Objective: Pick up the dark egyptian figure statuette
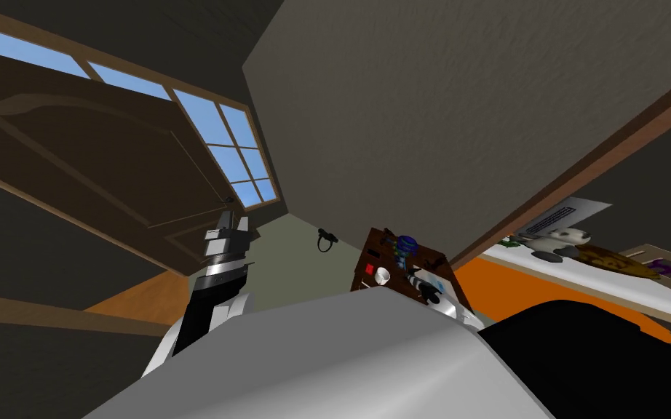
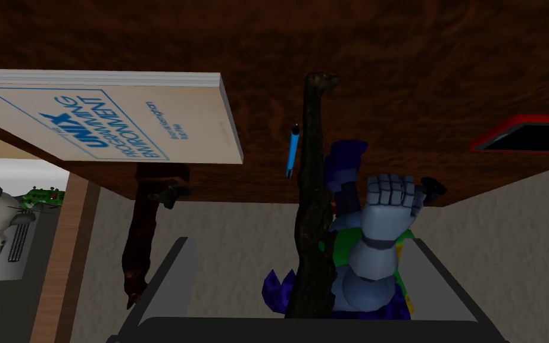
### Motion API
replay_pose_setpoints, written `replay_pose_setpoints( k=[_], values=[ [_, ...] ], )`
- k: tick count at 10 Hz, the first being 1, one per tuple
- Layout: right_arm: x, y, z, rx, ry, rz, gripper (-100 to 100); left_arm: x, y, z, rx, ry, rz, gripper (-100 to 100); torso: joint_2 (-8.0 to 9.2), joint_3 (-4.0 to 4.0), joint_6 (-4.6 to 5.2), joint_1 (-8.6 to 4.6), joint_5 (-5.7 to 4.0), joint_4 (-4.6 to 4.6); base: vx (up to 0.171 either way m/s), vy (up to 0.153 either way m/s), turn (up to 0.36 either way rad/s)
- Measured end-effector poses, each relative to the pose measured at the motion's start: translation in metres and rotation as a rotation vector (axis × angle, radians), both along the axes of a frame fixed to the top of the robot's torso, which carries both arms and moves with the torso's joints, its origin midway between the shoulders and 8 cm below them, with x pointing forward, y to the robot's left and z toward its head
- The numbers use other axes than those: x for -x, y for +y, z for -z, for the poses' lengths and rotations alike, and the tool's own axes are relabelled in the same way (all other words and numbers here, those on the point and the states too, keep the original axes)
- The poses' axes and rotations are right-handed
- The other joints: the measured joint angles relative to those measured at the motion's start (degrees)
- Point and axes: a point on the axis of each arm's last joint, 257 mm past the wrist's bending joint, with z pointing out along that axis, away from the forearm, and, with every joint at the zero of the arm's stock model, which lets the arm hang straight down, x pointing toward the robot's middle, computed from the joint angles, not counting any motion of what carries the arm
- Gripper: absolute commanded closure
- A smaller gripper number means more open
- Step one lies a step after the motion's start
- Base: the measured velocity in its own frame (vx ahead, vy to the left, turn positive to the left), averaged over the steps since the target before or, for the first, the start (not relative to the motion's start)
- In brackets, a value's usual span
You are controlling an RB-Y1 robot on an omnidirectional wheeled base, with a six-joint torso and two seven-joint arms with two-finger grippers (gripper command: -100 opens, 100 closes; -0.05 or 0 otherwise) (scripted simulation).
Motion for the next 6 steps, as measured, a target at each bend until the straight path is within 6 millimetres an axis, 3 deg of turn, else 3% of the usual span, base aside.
replay_pose_setpoints(
  k=[4, 5, 6],
  values=[
    [0.028, -0.030, 0.005, 0.078, 0.114, -0.012, -100, 0.000, 0.000, 0.000, 0.000, 0.000, 0.000, 0, -0.13, -0.07, -0.01, 0.08, 0.01, -0.02, 0.077, 0.034, 0.081],
    [0.028, -0.030, 0.005, 0.081, 0.118, -0.013, 0, 0.000, 0.000, 0.000, 0.000, 0.000, 0.000, 0, 0.02, 0.01, 0.01, 0.01, 0.00, 0.00, 0.009, 0.004, -0.002],
    [0.028, -0.030, 0.005, 0.081, 0.117, -0.013, -100, 0.000, 0.000, 0.000, 0.000, 0.000, 0.000, 0, 0.17, 0.10, 0.01, -0.06, -0.02, 0.04, 0.016, -0.030, -0.057]
  ],
)
